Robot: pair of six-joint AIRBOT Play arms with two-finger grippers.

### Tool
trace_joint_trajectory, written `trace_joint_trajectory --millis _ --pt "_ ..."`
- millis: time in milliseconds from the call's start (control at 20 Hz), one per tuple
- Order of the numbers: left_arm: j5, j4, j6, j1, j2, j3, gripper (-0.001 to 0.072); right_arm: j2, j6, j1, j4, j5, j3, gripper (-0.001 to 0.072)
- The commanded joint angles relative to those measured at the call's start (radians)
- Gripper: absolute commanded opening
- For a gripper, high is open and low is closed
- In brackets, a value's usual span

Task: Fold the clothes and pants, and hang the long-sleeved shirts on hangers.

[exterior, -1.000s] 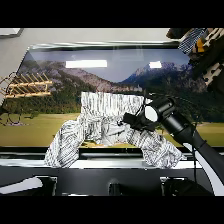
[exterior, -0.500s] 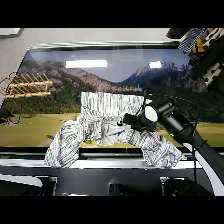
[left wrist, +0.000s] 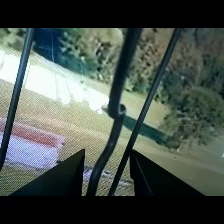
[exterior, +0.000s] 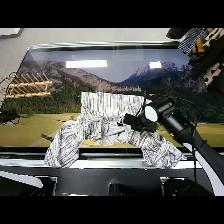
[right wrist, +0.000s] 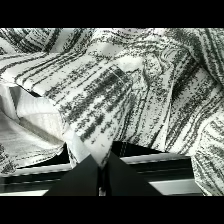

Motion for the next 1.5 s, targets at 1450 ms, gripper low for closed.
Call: trace_joint_trajectory --millis 1450 --pt "-0.086 0.043 -0.112 -0.449 0.629 0.088 0.0013 -0.001 0.000 0.000 -0.103 -0.003 0.000 0.0030"
